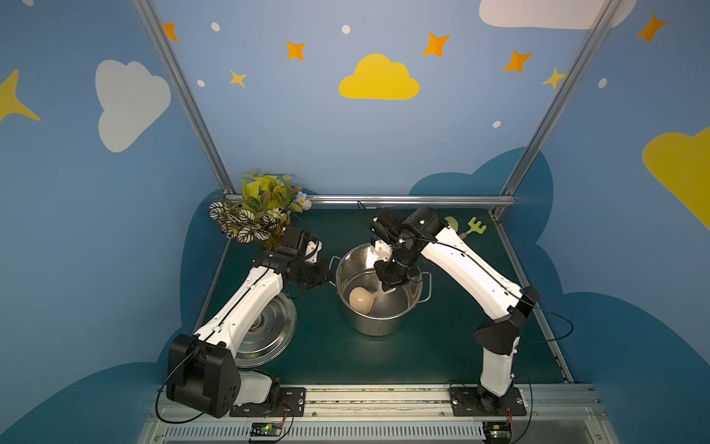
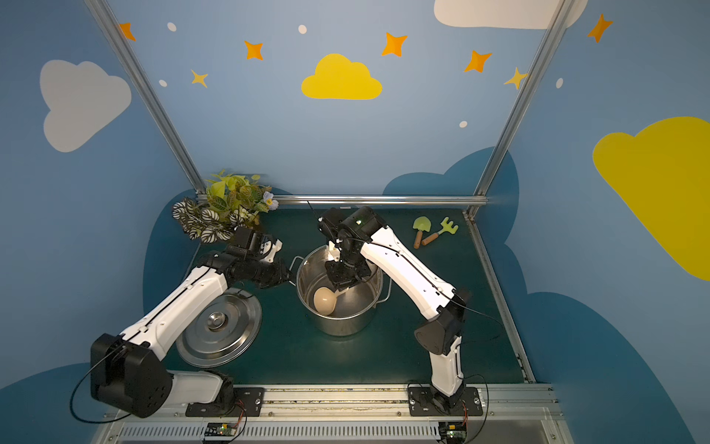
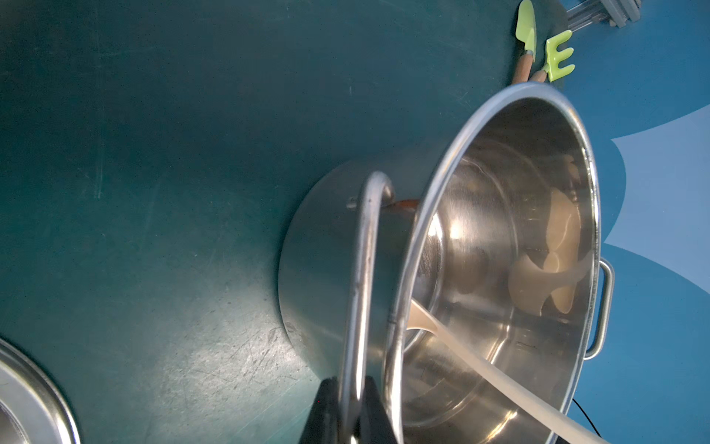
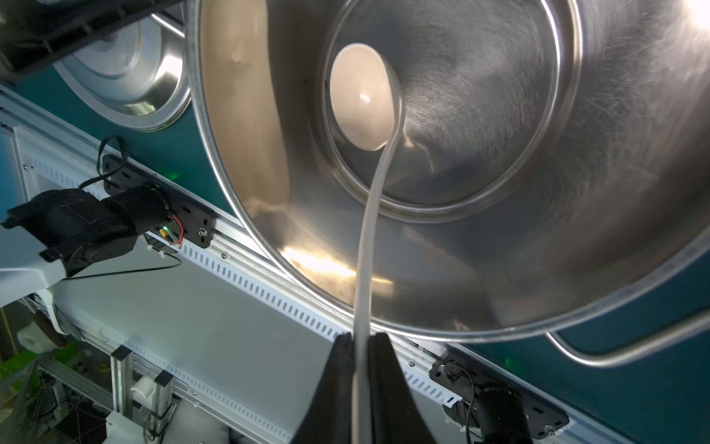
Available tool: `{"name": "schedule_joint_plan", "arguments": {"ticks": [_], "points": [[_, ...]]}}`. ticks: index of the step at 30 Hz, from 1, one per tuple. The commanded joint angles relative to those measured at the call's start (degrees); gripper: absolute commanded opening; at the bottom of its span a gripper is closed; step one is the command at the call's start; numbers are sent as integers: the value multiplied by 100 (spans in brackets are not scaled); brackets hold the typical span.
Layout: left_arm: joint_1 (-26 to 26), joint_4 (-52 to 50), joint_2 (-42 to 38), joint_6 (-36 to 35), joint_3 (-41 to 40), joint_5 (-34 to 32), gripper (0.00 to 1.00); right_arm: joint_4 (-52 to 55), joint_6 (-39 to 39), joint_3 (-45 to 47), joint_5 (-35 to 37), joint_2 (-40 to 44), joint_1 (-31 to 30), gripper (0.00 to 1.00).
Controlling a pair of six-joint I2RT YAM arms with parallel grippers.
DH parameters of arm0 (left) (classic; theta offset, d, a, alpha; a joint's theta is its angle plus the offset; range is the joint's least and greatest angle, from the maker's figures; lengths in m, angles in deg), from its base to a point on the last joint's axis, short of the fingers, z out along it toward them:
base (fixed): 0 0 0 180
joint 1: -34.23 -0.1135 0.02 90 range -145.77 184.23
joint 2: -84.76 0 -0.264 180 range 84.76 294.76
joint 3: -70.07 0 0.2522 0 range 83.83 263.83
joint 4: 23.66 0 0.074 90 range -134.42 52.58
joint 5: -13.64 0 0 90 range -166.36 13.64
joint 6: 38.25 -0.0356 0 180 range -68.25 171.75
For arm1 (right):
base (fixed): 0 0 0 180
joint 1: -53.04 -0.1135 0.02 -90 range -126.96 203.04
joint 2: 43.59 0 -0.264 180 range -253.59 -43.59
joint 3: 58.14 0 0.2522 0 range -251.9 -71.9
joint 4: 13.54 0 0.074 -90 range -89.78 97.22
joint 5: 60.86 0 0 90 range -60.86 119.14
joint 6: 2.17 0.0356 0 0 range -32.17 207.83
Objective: Stir the soup with a spoon
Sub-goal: Stir the soup in the pan with a stick.
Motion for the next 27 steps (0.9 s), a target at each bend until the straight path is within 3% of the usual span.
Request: {"name": "schedule_joint_plan", "arguments": {"ticks": [1, 7, 15, 21, 27], "points": [[-12, -121, -30, -321, 62, -88, 3, 1161, 133, 490, 313, 577, 101, 0], [-19, -130, -40, -329, 55, -74, 2, 1158, 50, 1135, 495, 1046, 714, 0], [-20, -156, -56, -320, 93, -65, 2, 1161, -310, 411, 378, 509, 1331, 0], [-19, -156, -99, -307, 58, -50, 2, 1162, -310, -481, 158, -229, 1329, 0], [-14, -135, -102, -288, 43, -20, 2, 1162, -299, -1288, -194, -793, 961, 0]]}}
